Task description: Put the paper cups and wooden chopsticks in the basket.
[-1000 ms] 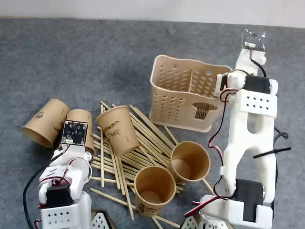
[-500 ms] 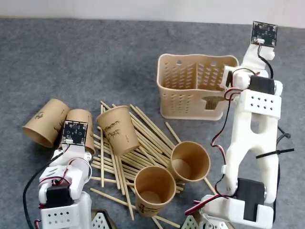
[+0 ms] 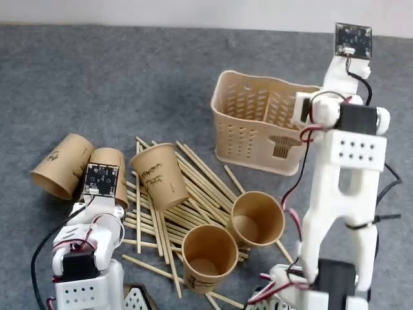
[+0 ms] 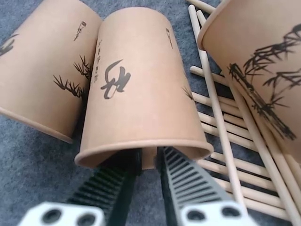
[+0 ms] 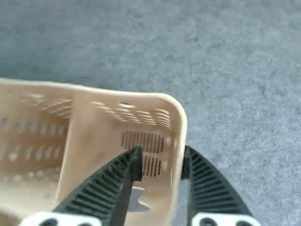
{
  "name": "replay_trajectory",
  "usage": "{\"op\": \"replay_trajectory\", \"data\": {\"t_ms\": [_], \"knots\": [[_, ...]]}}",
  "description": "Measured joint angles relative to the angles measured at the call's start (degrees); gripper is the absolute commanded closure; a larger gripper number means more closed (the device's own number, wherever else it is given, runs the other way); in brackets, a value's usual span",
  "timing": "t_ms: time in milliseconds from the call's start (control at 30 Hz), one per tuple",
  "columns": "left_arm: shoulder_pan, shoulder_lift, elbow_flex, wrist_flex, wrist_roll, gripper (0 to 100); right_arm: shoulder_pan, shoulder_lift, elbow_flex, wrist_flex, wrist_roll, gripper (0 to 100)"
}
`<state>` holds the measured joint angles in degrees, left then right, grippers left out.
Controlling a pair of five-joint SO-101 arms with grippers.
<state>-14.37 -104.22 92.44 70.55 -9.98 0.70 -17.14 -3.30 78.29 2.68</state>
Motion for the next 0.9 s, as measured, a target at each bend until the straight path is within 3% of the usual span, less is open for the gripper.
{"op": "replay_trajectory", "data": {"t_ms": [267, 533, 900], "knots": [[0.0, 0.0, 0.0, 0.0, 0.0, 93, -4.7, -8.5, -0.7, 8.6, 0.0, 85.4], [0.0, 0.0, 0.0, 0.0, 0.0, 93, -4.8, -8.9, -0.8, 6.7, 4.3, 85.4], [0.0, 0.0, 0.0, 0.0, 0.0, 93, 2.6, -5.7, -0.8, 12.0, 1.4, 85.4]]}}
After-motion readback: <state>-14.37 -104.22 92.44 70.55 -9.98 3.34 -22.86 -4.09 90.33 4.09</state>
